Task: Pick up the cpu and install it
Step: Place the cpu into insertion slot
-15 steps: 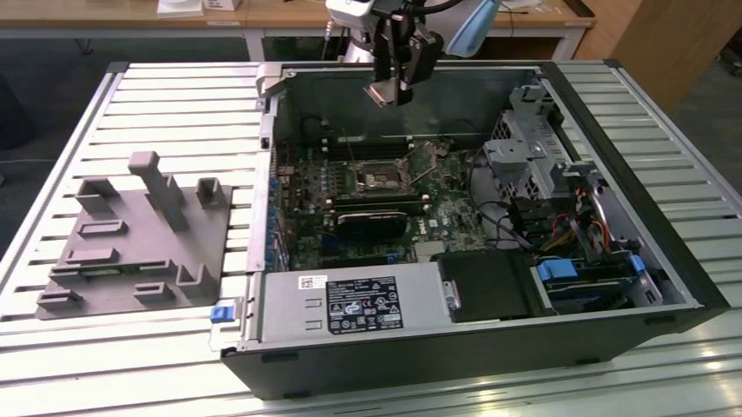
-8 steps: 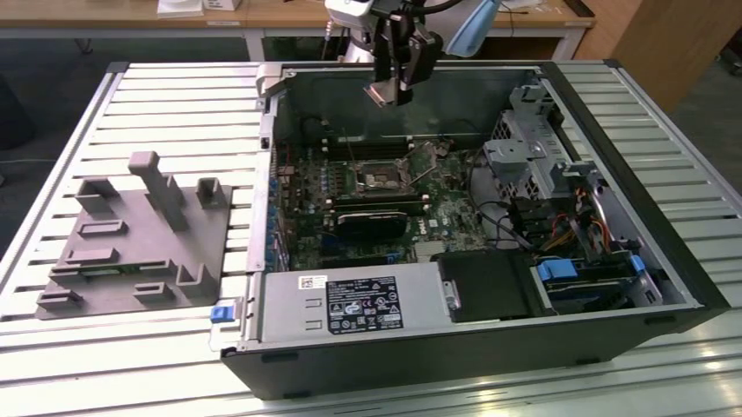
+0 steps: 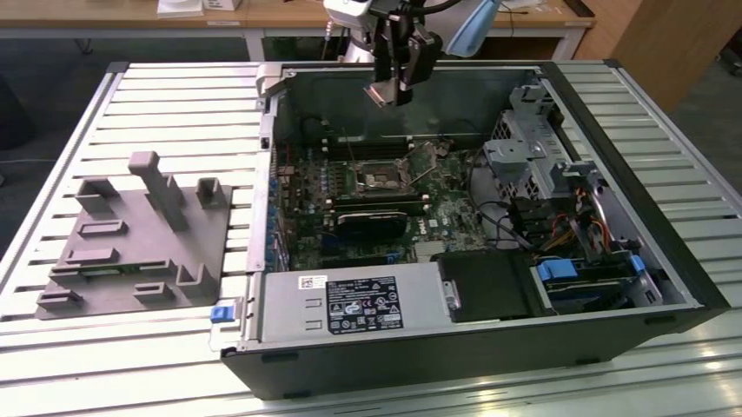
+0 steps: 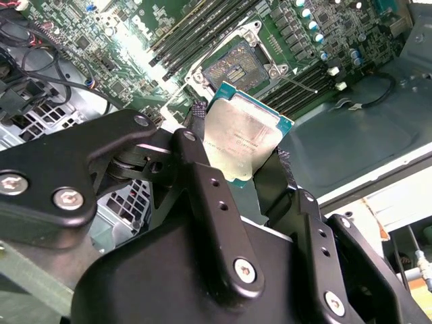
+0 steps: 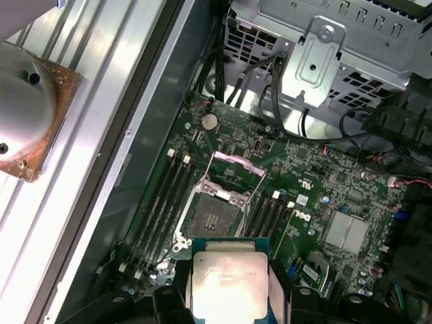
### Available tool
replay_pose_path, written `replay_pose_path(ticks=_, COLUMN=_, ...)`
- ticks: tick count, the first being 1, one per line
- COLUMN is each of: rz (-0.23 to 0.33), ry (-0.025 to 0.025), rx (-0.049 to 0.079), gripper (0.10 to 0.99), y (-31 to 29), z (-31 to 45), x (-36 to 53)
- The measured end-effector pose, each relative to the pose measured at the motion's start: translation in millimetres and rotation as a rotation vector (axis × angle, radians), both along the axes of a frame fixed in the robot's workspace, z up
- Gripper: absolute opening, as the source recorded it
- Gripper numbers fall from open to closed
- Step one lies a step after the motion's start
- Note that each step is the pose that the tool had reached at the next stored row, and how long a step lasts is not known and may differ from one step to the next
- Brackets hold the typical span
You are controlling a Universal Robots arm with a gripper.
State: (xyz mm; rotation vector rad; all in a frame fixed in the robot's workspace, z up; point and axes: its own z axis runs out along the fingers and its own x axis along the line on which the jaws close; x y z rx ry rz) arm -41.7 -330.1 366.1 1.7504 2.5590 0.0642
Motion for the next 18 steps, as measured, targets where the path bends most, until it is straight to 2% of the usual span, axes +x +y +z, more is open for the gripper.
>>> replay_pose_path(ticks=18, rz=-0.026, ry=0.0, rx=0.0, gripper=0.537, y=0.0, z=-0.5, x=0.0)
